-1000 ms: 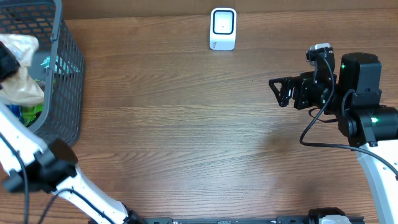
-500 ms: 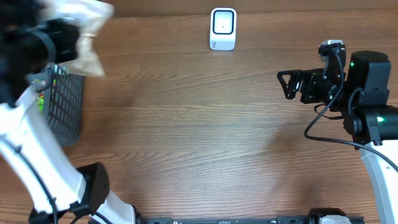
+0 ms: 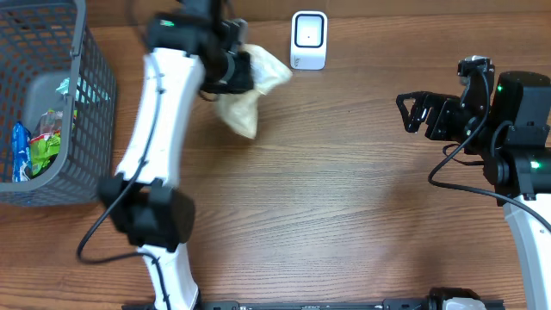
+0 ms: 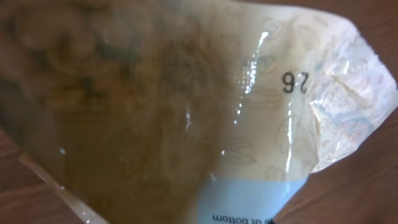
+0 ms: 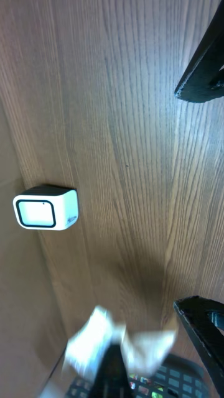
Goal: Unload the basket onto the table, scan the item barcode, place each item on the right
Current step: 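Carry the beige bag to the scanner and release it on the table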
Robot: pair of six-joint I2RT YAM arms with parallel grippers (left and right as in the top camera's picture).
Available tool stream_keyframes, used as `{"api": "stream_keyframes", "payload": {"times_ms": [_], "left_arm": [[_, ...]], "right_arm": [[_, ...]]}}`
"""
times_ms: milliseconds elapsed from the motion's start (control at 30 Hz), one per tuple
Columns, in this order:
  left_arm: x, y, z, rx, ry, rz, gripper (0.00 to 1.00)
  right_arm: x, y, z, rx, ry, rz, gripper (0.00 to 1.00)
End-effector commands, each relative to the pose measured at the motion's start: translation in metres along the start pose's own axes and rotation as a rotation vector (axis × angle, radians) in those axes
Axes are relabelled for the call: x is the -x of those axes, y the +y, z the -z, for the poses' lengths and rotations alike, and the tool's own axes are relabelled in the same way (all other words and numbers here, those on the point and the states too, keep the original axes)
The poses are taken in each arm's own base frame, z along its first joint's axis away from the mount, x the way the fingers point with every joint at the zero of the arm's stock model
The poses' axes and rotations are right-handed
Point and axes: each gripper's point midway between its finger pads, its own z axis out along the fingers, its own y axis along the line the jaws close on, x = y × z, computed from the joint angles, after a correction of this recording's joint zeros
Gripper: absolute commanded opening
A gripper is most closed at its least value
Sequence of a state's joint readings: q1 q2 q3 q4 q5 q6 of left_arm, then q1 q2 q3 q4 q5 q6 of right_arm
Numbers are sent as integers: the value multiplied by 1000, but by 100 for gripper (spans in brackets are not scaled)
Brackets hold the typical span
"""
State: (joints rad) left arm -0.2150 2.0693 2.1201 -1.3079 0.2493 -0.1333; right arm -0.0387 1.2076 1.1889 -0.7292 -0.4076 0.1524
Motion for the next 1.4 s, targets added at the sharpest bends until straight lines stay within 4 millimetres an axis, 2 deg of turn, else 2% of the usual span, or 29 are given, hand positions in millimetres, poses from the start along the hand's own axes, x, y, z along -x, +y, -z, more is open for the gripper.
{"api": "stream_keyframes", "payload": {"times_ms": [0, 67, 167, 267, 367, 533, 700, 833, 967, 1067, 1167, 1233, 1367], "left_arm": [[-16, -15, -56, -18, 99, 33, 4], [-24, -23, -87, -17, 147, 28, 4], [-35, -32, -115, -26, 204, 13, 4], [-45, -35, -131, -24, 251, 22, 4], [-53, -35, -135, -17, 284, 21, 4], [-67, -29, -131, 13, 341, 10, 4], [-80, 4, -121, 160, 398, 25, 4], [-82, 18, -116, 208, 411, 34, 5], [-80, 33, -111, 232, 411, 54, 16], [-76, 43, -101, 233, 409, 81, 39], [-67, 45, -86, 202, 401, 71, 53], [-60, 41, -73, 172, 385, 50, 58], [-37, 35, -36, 159, 308, 9, 59]], "right_arm": [[8, 2, 4, -3, -20, 1, 100], [6, 1, 4, -5, -13, -2, 100], [4, 1, 4, -8, -5, -5, 100], [3, -1, 4, -18, 0, -9, 100], [3, -3, 4, -28, -1, -9, 100], [3, -3, 4, -28, -1, -9, 100], [3, -3, 4, -27, -1, -9, 100], [3, -3, 4, -27, 0, -10, 100], [1, -3, 4, -28, 5, -12, 100], [1, -3, 4, -29, 6, -12, 100], [1, -3, 4, -28, 5, -12, 100], [1, -3, 4, -28, 5, -12, 100], [1, -3, 4, -28, 6, -12, 100]]}}
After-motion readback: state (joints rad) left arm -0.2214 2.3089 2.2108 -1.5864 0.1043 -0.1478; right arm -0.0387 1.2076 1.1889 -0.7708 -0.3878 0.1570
